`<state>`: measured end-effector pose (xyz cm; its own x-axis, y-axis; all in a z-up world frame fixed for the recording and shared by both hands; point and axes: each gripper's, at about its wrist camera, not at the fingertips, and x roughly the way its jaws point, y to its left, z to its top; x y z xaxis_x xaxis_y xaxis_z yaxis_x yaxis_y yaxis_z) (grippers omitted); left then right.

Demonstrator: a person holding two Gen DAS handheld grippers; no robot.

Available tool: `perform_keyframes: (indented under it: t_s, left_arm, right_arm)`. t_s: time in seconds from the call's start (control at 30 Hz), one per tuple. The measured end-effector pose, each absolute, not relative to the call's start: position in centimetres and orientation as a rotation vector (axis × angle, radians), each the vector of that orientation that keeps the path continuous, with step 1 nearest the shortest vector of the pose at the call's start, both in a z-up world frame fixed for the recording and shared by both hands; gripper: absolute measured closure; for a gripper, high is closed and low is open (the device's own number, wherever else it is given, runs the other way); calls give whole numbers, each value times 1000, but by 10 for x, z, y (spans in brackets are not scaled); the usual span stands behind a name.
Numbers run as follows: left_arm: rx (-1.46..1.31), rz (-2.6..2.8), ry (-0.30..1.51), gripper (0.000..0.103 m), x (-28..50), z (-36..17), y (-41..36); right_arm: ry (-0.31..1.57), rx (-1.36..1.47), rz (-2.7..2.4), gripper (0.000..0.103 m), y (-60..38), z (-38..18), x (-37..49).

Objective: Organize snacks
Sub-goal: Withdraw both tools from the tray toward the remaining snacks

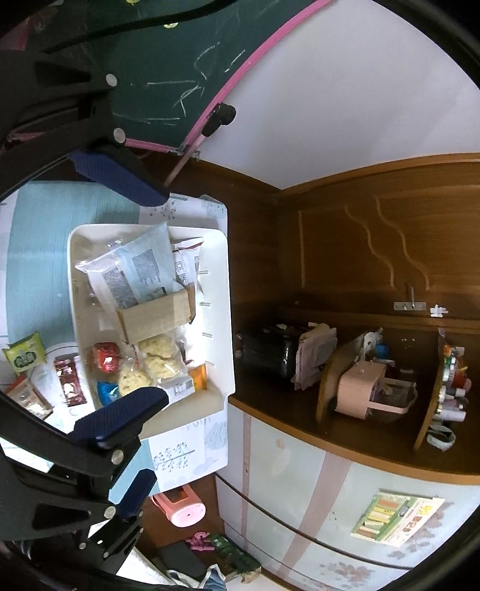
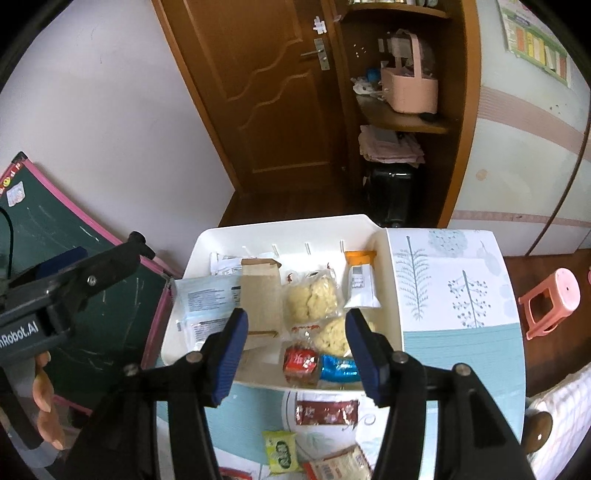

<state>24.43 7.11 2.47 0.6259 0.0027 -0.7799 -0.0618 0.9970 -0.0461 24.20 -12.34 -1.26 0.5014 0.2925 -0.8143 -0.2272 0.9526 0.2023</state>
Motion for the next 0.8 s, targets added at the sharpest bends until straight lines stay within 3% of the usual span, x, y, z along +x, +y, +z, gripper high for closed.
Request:
perform_keyframes:
  t_s: [0.4, 0.8]
  left_arm:
    - [-37, -50, 854, 5, 152, 39, 67]
    - [-24, -140, 993, 5, 93, -63, 56]
  right_arm:
    - [925, 92, 252, 33, -133, 17, 157]
    - [1079, 115, 144, 29, -151, -61, 89]
